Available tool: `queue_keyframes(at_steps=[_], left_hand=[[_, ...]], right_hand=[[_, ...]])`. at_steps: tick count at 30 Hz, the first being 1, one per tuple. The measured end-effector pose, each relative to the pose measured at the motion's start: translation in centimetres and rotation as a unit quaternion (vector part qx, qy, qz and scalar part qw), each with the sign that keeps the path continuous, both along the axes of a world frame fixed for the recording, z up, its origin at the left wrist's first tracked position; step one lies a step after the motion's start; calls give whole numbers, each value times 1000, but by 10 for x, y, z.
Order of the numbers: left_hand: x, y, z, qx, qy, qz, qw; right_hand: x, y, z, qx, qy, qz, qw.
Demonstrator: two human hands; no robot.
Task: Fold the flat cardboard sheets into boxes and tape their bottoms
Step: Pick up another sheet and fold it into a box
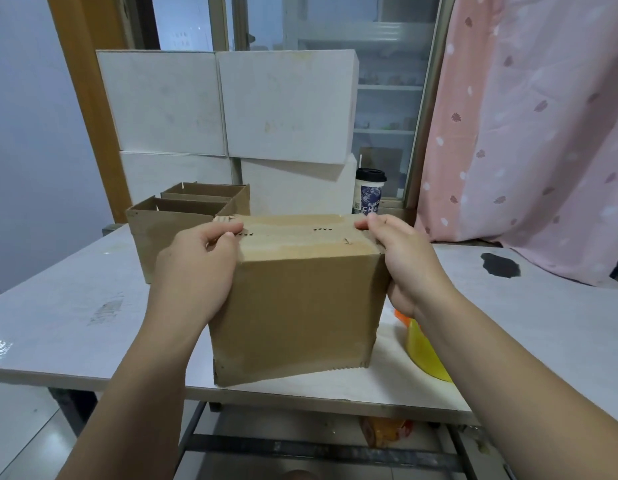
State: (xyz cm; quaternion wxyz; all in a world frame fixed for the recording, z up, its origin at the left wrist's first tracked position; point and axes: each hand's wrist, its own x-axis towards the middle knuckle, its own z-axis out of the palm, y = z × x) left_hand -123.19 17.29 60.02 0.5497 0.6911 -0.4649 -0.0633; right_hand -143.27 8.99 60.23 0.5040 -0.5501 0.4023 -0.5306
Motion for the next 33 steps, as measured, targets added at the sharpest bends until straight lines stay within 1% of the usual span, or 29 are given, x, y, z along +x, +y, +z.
queue_keyframes(at_steps=[1, 3, 4, 6, 7, 9, 10, 12, 14, 16, 18, 19, 21, 23, 24, 25, 26, 27, 28, 29, 30, 31, 32, 33], left_hand=[[0, 4, 1, 5, -28, 14, 999], [-5, 13, 4, -17, -62, 17, 998], [-8, 17, 3, -47, -68, 10, 997], [-15, 21, 0, -122, -54, 10, 991], [-18, 21, -1, -147, -42, 22, 988], [-24, 20, -3, -166, -3, 39, 985], [-26, 18, -4, -175, 28, 39, 983], [-30, 13, -5, -196, 126, 28, 972], [-32, 9, -7, -214, 249, 14, 944], [-33, 4, -10, -219, 360, 12, 907], [-34, 1, -14, -199, 471, -17, 859], [-36, -1, -16, -191, 523, -44, 830], [-39, -2, -21, -185, 576, -102, 790], [-38, -4, -31, -192, 599, -143, 764], [-37, -6, -36, -189, 610, -154, 754], [-35, -8, -41, -181, 625, -161, 742], [-34, -11, -45, -178, 639, -164, 730], [-33, -15, -50, -188, 653, -165, 715], [-34, -19, -54, -207, 660, -158, 705], [-35, -22, -58, -228, 662, -140, 700], [-35, -25, -61, -241, 658, -112, 705], [-36, -27, -64, -250, 651, -84, 712], [-37, -29, -69, -256, 644, -62, 718], [-38, -33, -73, -261, 637, -50, 724]], right_hand=[[0, 3, -1, -20, -7, -17, 1000], [-1, 9, -2, -86, -31, -44, 995], [-2, 13, -3, -131, -41, -57, 989], [-3, 22, -5, -237, -25, -83, 968], [-2, 28, -6, -291, -10, -83, 953], [-1, 38, -7, -383, 34, -67, 921], [0, 42, -7, -427, 70, -66, 899], [1, 46, -5, -509, 140, -84, 845], [2, 48, -3, -583, 190, -102, 784], [5, 51, -6, -646, 222, -104, 723], [8, 55, -15, -699, 240, -98, 666], [9, 58, -21, -723, 253, -95, 636], [9, 61, -30, -758, 276, -88, 584], [7, 64, -35, -778, 283, -74, 557], [6, 64, -36, -781, 286, -66, 551], [6, 64, -38, -780, 286, -56, 554], [6, 64, -39, -770, 283, -44, 571], [6, 66, -42, -746, 274, -31, 606], [8, 68, -45, -706, 257, -23, 660], [11, 71, -47, -644, 226, -25, 731], [14, 73, -47, -562, 177, -34, 807], [18, 76, -43, -468, 113, -40, 875], [22, 78, -38, -385, 40, -44, 921], [23, 76, -34, -320, -19, -49, 946]])
